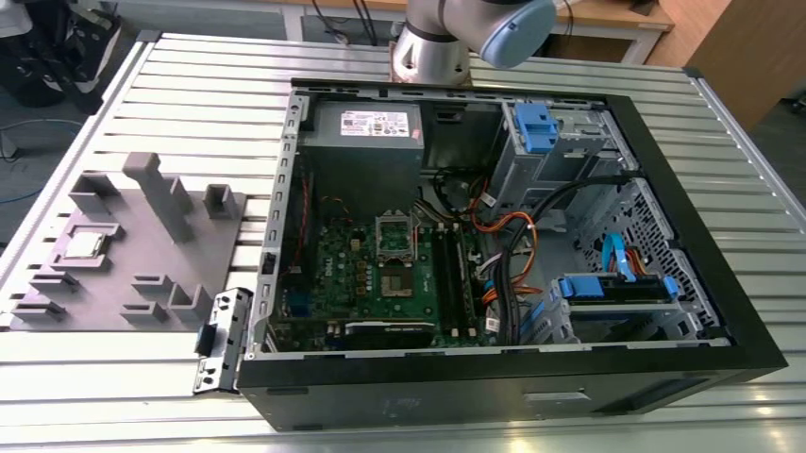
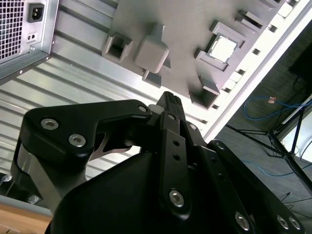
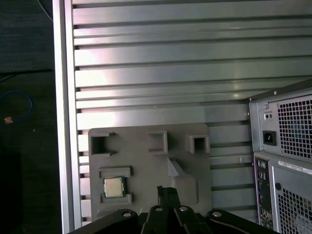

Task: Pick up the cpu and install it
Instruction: 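Reach for the cpu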

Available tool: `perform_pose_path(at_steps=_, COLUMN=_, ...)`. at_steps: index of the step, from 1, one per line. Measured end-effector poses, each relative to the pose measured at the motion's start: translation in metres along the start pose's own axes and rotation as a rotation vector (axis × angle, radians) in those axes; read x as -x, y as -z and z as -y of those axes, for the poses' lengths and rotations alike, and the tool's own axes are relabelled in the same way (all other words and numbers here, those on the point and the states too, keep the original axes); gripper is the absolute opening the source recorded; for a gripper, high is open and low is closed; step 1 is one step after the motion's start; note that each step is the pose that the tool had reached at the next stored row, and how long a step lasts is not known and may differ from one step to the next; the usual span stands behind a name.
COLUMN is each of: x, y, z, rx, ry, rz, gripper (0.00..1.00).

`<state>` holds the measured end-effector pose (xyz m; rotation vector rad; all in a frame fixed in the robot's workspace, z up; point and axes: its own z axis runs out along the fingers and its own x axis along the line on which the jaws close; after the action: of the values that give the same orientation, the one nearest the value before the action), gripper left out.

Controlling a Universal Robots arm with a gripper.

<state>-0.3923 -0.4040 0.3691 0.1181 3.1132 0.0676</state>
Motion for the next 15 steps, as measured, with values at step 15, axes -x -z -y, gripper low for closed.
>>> perform_pose_path(at_steps=15, x=-0.0014, y=-0.0043, z=0.0012, rx=0.0001, ry=0.000, rz=0.0001, gripper=0.11)
